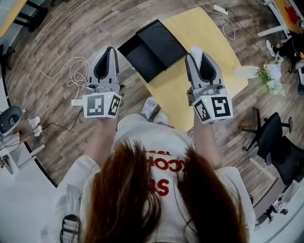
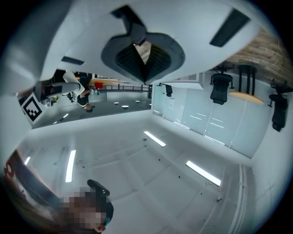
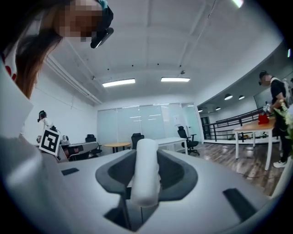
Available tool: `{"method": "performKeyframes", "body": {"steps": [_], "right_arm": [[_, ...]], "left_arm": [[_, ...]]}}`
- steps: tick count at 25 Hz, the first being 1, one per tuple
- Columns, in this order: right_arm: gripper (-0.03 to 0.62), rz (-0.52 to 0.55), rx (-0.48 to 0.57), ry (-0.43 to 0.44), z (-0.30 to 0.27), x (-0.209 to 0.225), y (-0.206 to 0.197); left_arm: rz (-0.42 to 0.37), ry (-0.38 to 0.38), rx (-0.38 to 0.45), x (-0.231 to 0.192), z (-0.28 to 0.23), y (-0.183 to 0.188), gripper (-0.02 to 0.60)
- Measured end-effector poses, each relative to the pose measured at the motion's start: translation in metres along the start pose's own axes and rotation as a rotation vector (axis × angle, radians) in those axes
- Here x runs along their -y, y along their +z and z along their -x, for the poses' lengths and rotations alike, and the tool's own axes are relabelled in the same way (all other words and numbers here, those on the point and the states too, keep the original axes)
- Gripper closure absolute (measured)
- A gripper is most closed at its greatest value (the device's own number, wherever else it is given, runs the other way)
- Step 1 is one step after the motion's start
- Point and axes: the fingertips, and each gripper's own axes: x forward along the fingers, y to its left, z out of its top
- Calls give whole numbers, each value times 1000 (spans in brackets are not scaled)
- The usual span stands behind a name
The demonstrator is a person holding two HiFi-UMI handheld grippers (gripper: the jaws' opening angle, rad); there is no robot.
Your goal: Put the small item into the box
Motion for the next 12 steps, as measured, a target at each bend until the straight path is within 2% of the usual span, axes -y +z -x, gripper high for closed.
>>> {"method": "performKeyframes", "body": {"steps": [5, 12], "right_arm": [[457, -5, -73, 93, -33, -29, -22], [457, -22, -212, 175, -68, -59, -83]], "left_arm": [[26, 69, -27, -27, 16, -14, 575], [73, 100, -92, -37, 27, -53, 575]]}}
